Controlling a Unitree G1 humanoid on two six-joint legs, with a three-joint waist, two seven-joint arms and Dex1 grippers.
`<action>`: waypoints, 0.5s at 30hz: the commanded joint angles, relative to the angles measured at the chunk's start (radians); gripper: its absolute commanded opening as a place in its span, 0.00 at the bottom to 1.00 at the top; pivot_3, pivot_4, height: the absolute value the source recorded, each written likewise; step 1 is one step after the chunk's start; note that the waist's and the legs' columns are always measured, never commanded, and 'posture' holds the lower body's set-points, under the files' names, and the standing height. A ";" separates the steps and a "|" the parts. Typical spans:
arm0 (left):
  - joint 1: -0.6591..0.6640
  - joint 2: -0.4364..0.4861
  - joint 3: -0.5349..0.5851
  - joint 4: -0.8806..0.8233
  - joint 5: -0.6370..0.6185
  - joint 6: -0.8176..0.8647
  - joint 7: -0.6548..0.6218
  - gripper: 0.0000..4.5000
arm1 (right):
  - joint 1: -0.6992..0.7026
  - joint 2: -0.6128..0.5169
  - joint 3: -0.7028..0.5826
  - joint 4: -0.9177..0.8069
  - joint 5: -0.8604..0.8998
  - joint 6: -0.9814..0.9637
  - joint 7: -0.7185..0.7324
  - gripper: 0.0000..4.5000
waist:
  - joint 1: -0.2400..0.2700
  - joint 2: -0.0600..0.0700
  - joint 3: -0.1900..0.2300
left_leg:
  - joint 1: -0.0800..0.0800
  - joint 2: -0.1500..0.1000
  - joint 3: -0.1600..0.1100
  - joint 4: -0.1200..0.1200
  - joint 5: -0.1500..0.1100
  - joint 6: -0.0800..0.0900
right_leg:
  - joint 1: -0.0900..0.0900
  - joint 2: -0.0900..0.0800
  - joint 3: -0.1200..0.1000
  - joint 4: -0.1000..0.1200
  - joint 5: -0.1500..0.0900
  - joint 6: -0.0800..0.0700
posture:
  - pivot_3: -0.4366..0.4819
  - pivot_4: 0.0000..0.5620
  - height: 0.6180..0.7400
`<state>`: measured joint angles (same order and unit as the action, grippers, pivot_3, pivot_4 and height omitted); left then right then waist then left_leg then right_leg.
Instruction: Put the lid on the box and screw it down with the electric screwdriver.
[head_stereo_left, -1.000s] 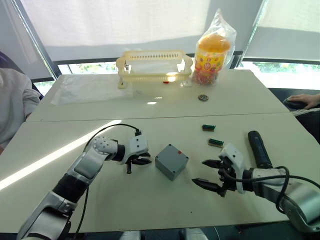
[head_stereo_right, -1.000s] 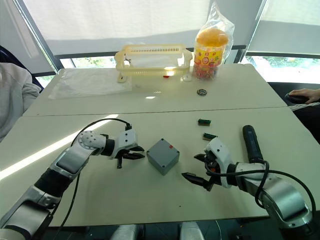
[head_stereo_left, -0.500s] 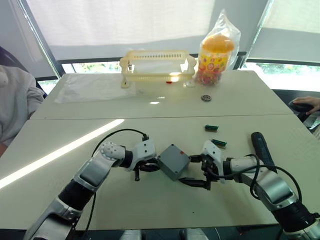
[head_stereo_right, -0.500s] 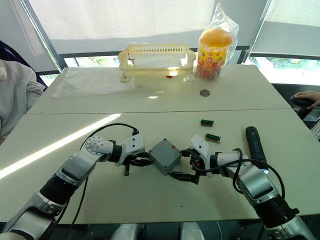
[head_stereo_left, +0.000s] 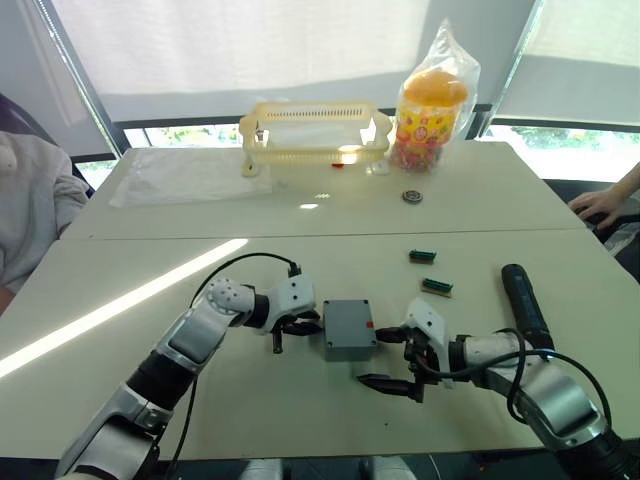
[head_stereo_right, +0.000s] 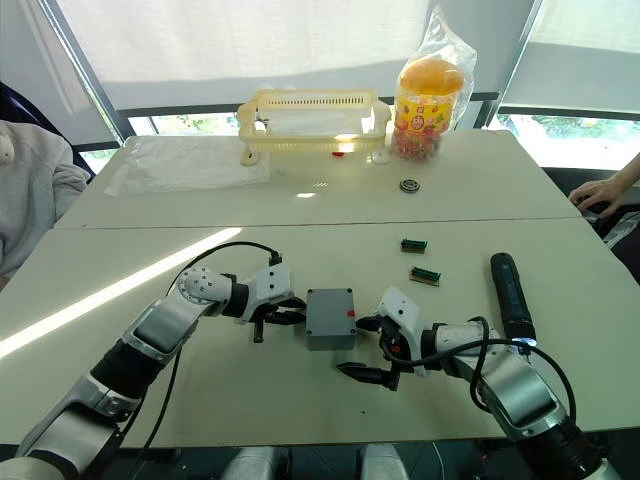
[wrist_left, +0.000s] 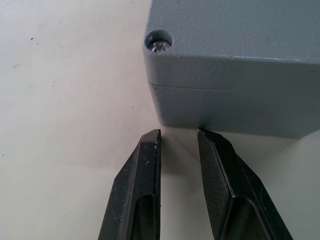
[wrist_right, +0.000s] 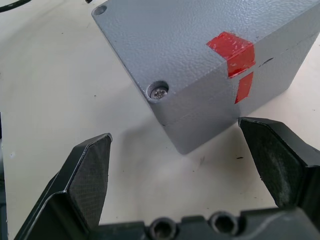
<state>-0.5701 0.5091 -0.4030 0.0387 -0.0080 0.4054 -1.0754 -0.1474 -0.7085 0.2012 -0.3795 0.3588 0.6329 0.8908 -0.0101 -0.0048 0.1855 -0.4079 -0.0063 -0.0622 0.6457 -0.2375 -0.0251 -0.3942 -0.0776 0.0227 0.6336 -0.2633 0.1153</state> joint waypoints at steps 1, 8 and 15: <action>-0.008 0.003 -0.016 -0.011 0.007 -0.007 -0.016 0.25 | -0.006 0.005 -0.016 -0.046 0.007 -0.014 -0.004 0.99 | 0.000 0.000 0.000 | 0.000 0.000 0.000 0.000 0.000 0.000 | 0.000 0.000 0.000 0.000 0.000 0.000 | 0.48 0.27 1.00; -0.006 0.104 0.110 -0.116 -0.110 0.116 -0.075 0.25 | 0.016 -0.121 -0.299 -0.164 0.197 0.174 0.006 0.99 | -0.001 0.000 0.001 | -0.001 0.000 0.000 0.000 0.000 0.000 | -0.001 0.000 0.000 0.000 0.000 0.000 | 0.48 0.27 1.00; -0.097 0.093 0.268 -0.189 -0.295 0.287 -0.059 0.25 | -0.198 -0.075 -0.478 0.038 0.307 0.215 -0.087 0.99 | -0.002 -0.001 0.001 | -0.001 0.001 0.000 0.000 0.000 0.000 | -0.001 0.000 0.000 0.000 0.000 0.000 | 0.48 0.27 1.00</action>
<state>-0.6437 0.6062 -0.1760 -0.1052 -0.2547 0.6663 -1.1454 -0.3301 -0.7969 -0.2634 -0.3860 0.6820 0.8892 0.8292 -0.0121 -0.0054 0.1864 -0.4083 -0.0058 -0.0621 0.6460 -0.2376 -0.0251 -0.3947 -0.0778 0.0224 0.6340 -0.2632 0.1151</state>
